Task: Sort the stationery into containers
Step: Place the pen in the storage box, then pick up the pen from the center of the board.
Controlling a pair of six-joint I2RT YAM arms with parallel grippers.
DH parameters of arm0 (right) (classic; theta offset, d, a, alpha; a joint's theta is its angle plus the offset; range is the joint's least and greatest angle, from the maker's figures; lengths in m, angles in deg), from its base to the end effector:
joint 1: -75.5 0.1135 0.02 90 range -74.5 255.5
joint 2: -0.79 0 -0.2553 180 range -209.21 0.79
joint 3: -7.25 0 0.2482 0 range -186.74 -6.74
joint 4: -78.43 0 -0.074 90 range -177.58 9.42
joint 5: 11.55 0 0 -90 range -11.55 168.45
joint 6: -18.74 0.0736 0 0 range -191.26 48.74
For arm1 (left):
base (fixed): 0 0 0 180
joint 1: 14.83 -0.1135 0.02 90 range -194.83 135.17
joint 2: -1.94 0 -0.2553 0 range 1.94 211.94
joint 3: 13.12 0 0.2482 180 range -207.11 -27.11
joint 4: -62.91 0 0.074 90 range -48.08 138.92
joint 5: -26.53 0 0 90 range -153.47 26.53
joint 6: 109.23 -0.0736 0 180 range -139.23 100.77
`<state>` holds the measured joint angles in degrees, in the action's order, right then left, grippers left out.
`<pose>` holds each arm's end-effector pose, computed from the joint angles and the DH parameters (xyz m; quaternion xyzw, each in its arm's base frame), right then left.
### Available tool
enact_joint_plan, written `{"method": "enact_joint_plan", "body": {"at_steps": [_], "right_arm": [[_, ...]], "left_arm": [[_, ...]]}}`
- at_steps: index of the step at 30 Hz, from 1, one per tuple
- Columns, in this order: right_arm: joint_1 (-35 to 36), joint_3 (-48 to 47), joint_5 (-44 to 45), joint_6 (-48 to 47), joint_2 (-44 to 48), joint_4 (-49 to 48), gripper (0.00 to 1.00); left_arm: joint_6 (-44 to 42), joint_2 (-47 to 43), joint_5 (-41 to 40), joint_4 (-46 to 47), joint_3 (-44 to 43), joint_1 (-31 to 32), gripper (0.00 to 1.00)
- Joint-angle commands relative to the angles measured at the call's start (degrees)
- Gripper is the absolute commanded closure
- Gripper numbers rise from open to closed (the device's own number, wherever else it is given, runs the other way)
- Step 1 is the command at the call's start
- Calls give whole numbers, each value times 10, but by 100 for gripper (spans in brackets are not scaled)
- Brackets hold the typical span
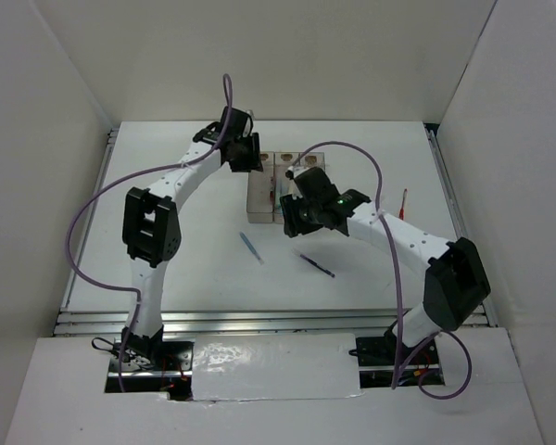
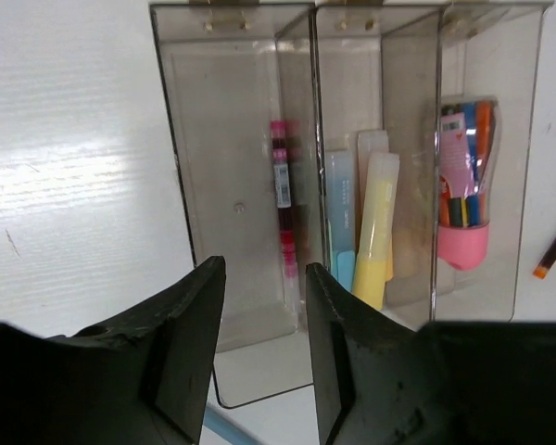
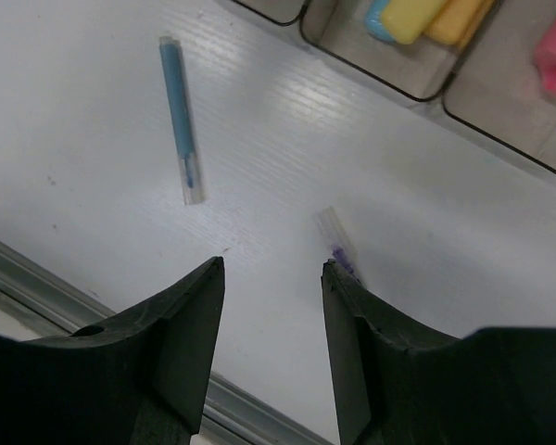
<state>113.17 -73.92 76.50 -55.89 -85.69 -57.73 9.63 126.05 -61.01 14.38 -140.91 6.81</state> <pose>0.2739 0.2146 0.2337 -0.1870 0.9182 0.1701 0.3051 0.4780 -0.1930 0.2368 -0.0499 0.9219 -0.1816 0.3387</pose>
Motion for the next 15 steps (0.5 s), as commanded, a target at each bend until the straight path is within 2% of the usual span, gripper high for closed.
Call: {"method": "enact_joint_plan", "body": {"at_steps": [1,5,10,11,15], "right_arm": [[39,-43,18,-13,-44,-28,48],[90,-90,51,-15,-100,-20,50],[136,-151,82,-23,-198,-15,49],[143,-160,86,-21,-213,-10,49],[150,-217,106,-21,-300,21,49]], "left_arm": [[8,-48,-1,12,-31,-31,48],[-9,-147,-13,25,1,-61,47],[-64,-303,-66,33,113,-78,20],[-74,-322,-70,36,154,-81,18],[-90,-416,-95,47,226,-92,15]]}}
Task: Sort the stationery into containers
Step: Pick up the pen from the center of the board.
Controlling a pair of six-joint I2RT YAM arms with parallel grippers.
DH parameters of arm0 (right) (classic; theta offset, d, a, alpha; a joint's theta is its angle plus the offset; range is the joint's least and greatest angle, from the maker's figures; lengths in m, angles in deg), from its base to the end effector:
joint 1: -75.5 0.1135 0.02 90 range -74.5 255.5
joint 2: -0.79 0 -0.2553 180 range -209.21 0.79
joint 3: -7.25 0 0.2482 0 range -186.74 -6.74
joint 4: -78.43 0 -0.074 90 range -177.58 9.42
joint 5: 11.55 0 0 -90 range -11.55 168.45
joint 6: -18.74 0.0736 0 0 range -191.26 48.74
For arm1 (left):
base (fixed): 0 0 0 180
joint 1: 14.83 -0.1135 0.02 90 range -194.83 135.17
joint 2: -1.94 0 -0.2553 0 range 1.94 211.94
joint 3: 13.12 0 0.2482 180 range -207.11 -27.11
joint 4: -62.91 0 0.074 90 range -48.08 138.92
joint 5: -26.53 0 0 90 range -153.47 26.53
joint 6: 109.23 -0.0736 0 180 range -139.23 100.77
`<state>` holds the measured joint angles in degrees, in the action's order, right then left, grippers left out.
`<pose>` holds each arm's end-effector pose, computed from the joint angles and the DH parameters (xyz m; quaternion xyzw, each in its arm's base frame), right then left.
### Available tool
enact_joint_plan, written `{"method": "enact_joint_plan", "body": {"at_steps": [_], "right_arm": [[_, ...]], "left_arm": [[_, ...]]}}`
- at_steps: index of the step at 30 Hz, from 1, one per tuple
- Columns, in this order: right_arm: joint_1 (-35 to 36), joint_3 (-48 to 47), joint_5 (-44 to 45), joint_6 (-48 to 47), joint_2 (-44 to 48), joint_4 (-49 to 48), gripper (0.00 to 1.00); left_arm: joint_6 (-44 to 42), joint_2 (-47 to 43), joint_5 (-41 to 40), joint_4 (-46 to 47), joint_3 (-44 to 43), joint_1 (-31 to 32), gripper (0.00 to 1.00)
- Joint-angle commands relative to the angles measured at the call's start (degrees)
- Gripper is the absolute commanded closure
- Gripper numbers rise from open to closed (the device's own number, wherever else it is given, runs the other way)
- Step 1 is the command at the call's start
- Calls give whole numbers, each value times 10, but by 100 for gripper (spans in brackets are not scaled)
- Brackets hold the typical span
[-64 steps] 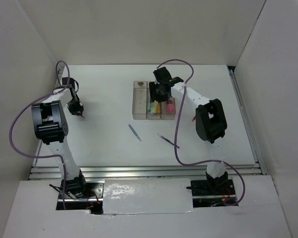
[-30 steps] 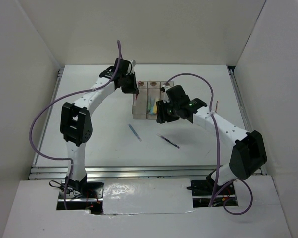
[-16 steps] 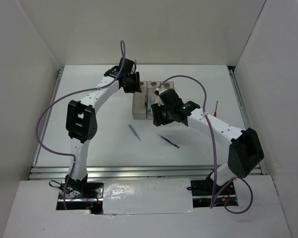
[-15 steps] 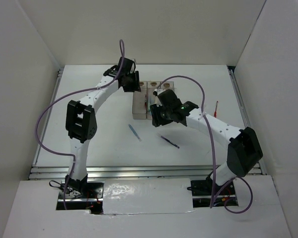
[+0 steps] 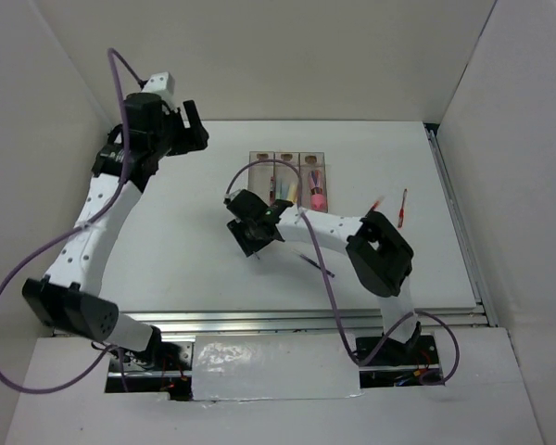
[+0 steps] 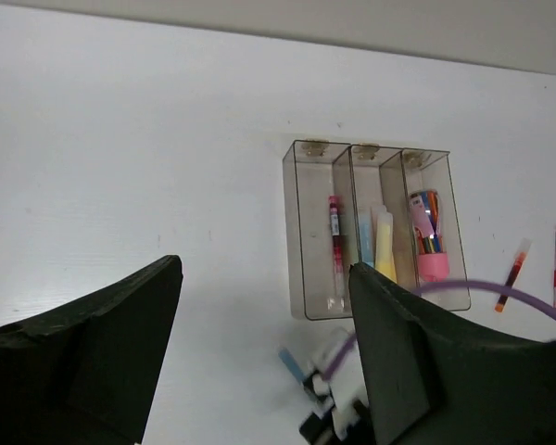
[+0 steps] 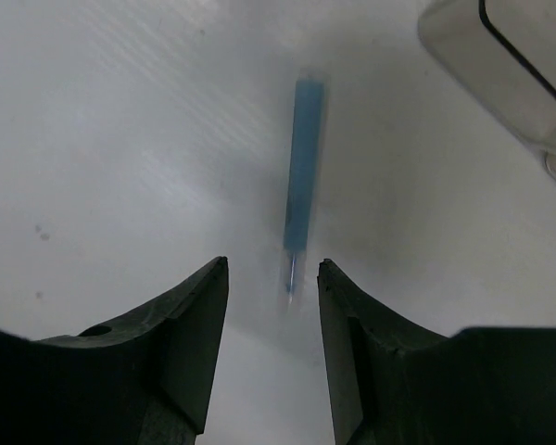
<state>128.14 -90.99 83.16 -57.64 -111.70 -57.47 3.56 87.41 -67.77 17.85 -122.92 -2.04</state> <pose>0.2691 0.3425 0.1629 -0.3105 0.9098 0.1158 0.2498 0.3560 -0.0752 0.4181 -0.0929 0.8172 -0.1441 0.5502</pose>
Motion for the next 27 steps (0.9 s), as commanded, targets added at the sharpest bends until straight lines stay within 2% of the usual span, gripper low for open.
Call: {"method": "enact_joint_plan", "body": {"at_steps": [1,8,10,11,12,15,18,20,25,27], "right_arm": [[1,-67,46,-4,-52,22,49],[-7,-116,50,-10,-120,36,52],[-10,-131,36,-11,-135,49,58],[-10,-134,26,-14,-140,56,67],[-8,-137,21,-18,-141,57,72],[0,-138,5,-24,-127,64,100],[-1,-176,-43,-11,-76,86,100],[-9,-197,-44,-11,-33,81,100],[-53,-232,37,-24,-5,55,100],[-92,-250,29,-5,-23,65,100]], "left_arm": [[-30,-42,-30,12,56,-7,15],[-46,-91,-26,20,98,-15,14],[-47,-91,-24,22,96,-15,14],[-48,-90,-23,23,97,-15,14],[-49,-90,-24,25,97,-16,14],[-49,-87,-23,32,100,-18,14],[-47,-86,-26,39,100,-22,15],[-48,-85,-28,48,99,-23,15],[-40,-72,-33,60,105,-22,15],[-39,-68,-39,68,113,-21,15]]}}
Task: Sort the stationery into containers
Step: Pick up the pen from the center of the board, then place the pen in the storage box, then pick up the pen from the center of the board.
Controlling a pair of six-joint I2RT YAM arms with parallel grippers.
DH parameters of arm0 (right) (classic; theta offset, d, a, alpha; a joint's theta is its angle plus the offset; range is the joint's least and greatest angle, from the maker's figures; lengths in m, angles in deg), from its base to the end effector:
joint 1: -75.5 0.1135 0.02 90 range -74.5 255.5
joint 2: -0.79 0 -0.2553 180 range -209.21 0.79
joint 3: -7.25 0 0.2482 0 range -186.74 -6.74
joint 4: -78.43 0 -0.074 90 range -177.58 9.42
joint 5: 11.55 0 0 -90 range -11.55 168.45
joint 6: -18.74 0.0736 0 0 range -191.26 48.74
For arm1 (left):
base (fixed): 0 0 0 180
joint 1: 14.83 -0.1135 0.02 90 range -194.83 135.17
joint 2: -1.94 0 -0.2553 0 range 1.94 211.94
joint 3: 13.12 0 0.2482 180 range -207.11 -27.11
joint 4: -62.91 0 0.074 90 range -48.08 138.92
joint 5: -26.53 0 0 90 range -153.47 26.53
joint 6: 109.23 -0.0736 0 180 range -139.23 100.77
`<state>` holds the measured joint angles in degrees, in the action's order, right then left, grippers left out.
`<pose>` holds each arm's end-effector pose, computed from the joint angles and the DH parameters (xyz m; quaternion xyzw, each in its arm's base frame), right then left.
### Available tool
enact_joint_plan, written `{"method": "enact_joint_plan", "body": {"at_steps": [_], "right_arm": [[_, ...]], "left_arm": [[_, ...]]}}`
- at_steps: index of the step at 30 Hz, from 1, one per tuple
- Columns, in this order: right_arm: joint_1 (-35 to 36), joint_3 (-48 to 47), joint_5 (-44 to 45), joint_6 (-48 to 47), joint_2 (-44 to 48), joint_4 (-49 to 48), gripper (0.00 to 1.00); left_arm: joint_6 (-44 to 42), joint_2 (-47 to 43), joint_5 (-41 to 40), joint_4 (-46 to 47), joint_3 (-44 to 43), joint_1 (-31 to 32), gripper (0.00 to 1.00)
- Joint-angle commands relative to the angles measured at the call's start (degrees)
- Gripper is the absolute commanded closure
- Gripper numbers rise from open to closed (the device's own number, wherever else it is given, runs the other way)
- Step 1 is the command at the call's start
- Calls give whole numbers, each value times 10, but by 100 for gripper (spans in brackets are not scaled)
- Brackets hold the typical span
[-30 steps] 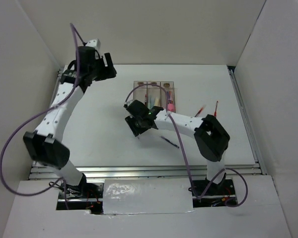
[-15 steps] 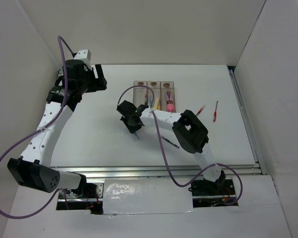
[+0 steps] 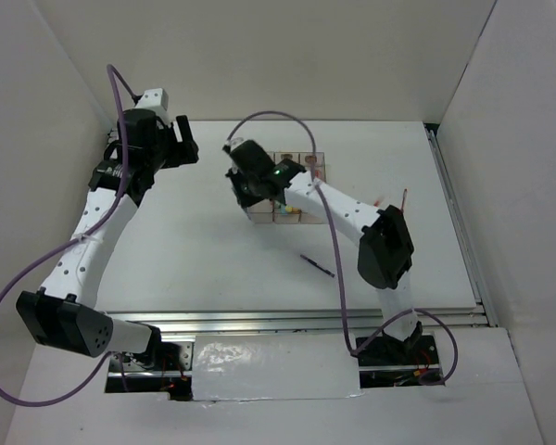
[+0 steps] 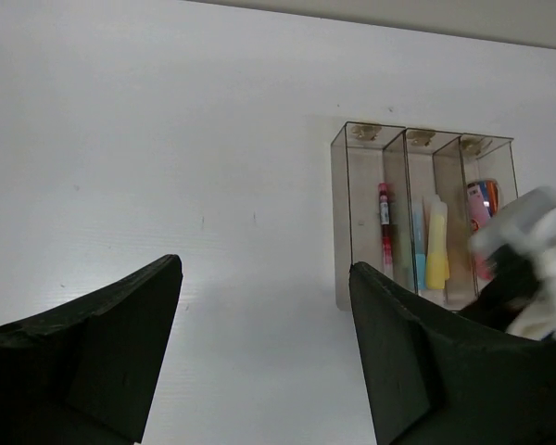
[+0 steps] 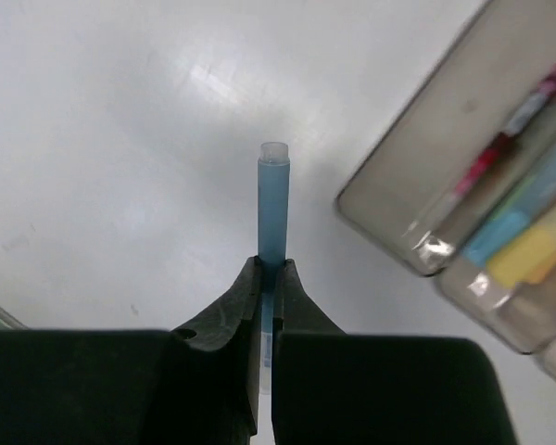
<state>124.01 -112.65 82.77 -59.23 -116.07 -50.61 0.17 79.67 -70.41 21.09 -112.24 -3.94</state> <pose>0.3235 0.3574 0.2450 -0.2791 0.8900 0.1505 0.3276 0.3303 -0.0545 0.4022 -0.0953 0.8150 -0.1008 0.5627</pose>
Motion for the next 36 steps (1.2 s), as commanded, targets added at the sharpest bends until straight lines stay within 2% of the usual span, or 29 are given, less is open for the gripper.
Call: {"method": "enact_joint_plan", "body": {"at_steps": [1,8,12,18,19,20,21,22,24,29,32,33,36], "right_arm": [[-74,-39,16,26,16,0,100],[-135,-79,-40,61,-40,-26,100],[-147,-110,-64,75,-77,-25,100],[-148,-109,-74,91,-85,-40,100],[-146,-113,-69,95,-91,-38,98],[-147,-114,-64,98,-93,-37,92],[-148,-113,-60,105,-94,-36,75],[-151,-107,-65,109,-95,-35,64],[-155,-98,-84,115,-94,-37,52],[-163,-80,-89,121,-65,-33,49],[-184,-68,-103,121,-16,-27,50],[-191,-60,-105,121,4,-30,50],[-241,-2,-118,105,82,-32,51]], "left_arm": [[-5,11,-13,39,11,-2,15],[5,30,-8,43,19,1,15],[-9,34,10,51,28,16,15],[-17,34,13,63,50,23,16],[-16,37,13,60,49,23,16],[-15,38,15,58,50,22,16],[-15,38,18,58,51,24,16],[-16,37,23,59,54,25,16],[-25,34,52,65,65,25,15],[-71,16,129,95,105,25,15],[-128,15,233,98,111,27,19],[-148,16,294,97,114,39,22],[-256,33,372,58,110,90,26]]}}
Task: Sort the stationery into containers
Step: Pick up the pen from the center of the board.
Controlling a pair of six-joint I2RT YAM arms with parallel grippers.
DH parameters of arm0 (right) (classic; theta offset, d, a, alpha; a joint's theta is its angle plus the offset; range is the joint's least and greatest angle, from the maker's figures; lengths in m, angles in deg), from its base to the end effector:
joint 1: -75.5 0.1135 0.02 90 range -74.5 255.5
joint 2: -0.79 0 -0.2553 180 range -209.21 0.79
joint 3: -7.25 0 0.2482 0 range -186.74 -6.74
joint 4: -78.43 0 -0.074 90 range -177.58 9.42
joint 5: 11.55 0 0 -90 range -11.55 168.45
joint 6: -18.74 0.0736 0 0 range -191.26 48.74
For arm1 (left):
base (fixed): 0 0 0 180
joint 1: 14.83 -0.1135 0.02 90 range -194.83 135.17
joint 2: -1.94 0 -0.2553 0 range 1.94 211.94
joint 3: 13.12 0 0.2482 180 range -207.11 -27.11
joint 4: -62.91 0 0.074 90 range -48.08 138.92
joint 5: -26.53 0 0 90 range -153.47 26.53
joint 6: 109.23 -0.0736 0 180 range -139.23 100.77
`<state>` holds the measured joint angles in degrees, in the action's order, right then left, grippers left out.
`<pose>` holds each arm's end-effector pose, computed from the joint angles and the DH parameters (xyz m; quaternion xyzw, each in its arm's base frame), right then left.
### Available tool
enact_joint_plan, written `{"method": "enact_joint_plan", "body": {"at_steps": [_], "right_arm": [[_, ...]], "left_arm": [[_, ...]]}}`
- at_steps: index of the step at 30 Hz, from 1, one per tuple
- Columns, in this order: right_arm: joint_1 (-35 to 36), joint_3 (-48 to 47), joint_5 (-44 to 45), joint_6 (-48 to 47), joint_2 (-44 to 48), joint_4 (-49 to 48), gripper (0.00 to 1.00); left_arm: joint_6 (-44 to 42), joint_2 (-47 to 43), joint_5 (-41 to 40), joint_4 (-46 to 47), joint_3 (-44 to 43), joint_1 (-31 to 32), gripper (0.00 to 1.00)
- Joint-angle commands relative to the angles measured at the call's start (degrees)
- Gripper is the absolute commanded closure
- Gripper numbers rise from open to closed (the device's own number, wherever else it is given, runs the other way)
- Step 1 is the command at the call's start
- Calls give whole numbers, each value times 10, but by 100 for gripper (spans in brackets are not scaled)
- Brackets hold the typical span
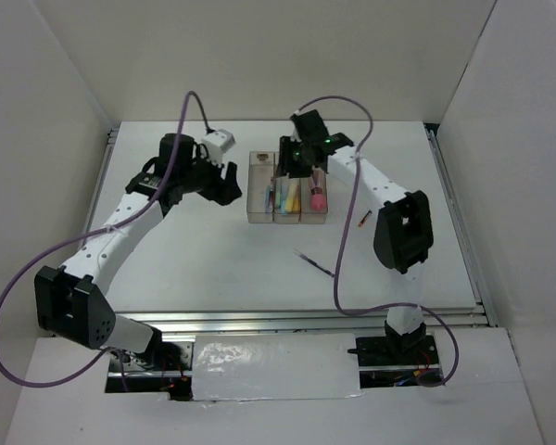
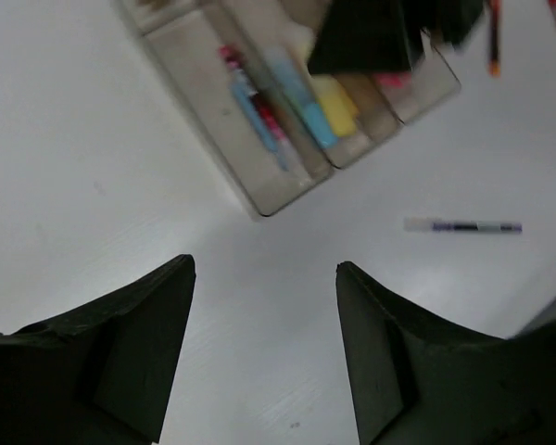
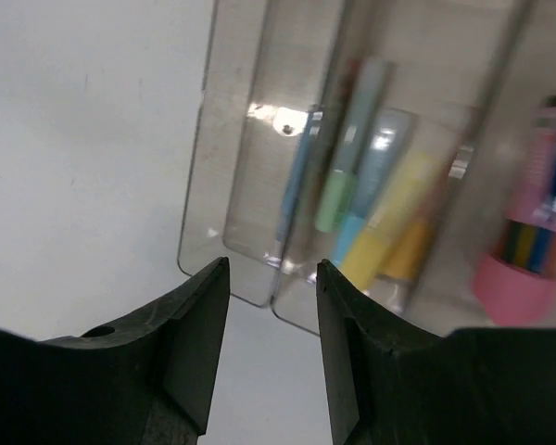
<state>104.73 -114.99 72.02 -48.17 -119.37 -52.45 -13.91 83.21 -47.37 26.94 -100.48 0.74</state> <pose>0.4293 0.2497 0.2356 -0.0703 0.9266 0.2080 0.3051 0.3351 -0.1146 0.3201 0.1464 0.8473 -0.2091 0.4658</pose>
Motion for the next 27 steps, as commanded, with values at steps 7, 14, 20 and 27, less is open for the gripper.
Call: {"method": "enact_joint_plan", "body": {"at_steps": [7,14,20,27], "right_arm": [[-163,109,-28,-193,219,31,51],[-242,158,38,-300,237,104,50],[-288,187,17,-256,236,126,51],[-344,227,5,-232,239,117,52]], "left_arm": [[-364,91,196,-114,-56,194,30],[-512,202,118,-136,-80,292,32],[-559,301,92,-139,-136,315,33],[-586,380,81,-122,-191,326,34]]}}
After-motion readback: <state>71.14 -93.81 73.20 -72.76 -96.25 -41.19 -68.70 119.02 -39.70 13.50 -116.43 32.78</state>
